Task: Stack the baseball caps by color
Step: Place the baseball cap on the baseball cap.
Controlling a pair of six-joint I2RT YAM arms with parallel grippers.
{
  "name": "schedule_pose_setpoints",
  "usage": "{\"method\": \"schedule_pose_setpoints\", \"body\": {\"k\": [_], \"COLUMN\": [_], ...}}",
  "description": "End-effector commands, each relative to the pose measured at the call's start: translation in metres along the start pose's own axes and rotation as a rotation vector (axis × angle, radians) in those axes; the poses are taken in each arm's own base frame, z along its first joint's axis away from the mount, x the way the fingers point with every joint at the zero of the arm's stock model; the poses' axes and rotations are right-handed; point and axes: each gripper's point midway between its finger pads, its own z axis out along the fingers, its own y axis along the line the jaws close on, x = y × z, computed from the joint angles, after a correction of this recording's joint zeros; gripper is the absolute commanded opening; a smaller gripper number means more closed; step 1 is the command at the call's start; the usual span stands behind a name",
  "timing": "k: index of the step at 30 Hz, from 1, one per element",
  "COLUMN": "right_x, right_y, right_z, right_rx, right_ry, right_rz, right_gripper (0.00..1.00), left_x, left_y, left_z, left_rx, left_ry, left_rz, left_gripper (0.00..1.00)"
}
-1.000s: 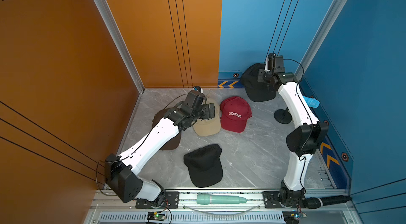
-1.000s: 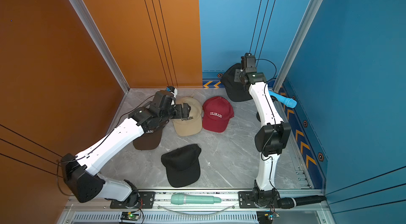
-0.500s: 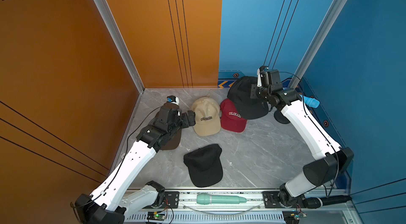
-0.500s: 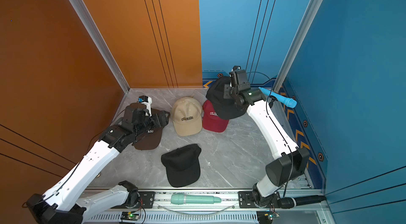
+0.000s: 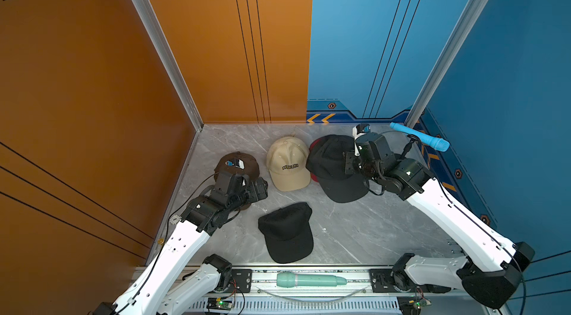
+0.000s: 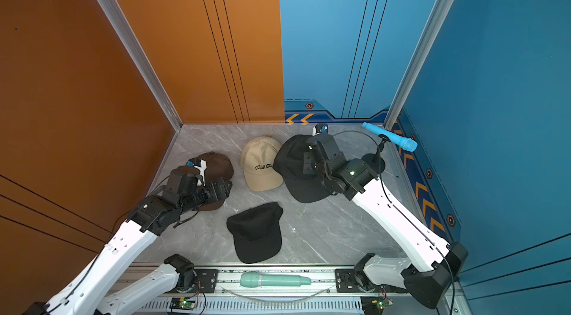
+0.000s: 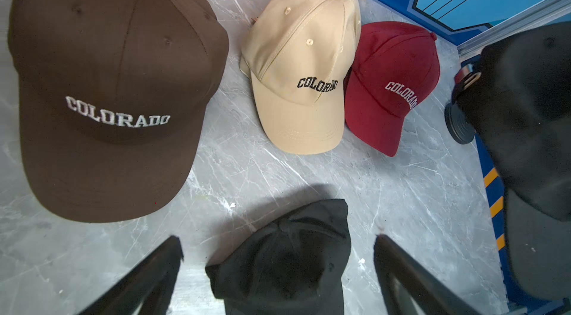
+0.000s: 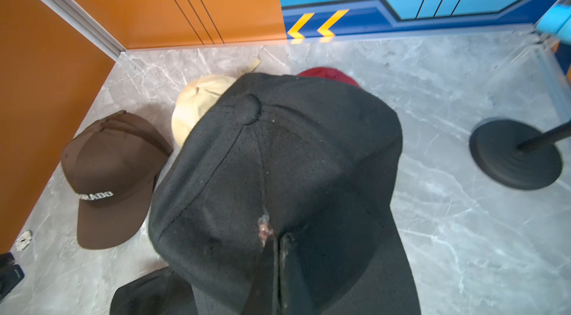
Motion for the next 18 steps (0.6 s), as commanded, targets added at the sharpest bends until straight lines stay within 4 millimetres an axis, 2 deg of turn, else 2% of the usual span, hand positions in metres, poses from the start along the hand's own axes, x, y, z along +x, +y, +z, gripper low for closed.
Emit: {"method": "schedule_pose_setpoints", "body": {"k": [1, 11, 18], "right_x": [0.015, 0.074, 0.109], "right_y": [0.007, 0.075, 0.105], "right_z": [-0.007, -0.015, -0.012], "right_rx": [0.005, -0.119, -0.137], "right_ry": [0.001, 0.059, 0.09], "right_rz": [0.034, -0.011, -0.045], "right_gripper": [0.0, 0.0, 0.0], "left_x": [0.011, 0.002, -0.005], "left_y": [0.011, 0.027, 0.039], "left_z": [-0.005, -0.025, -0.039], "left_rx": [-0.035, -0.079, -0.121], "left_ry": [0.022, -0.069, -0.12], "left_rz": [-0.015, -0.062, -0.072], "left_gripper": [0.98, 0.98, 0.98]}}
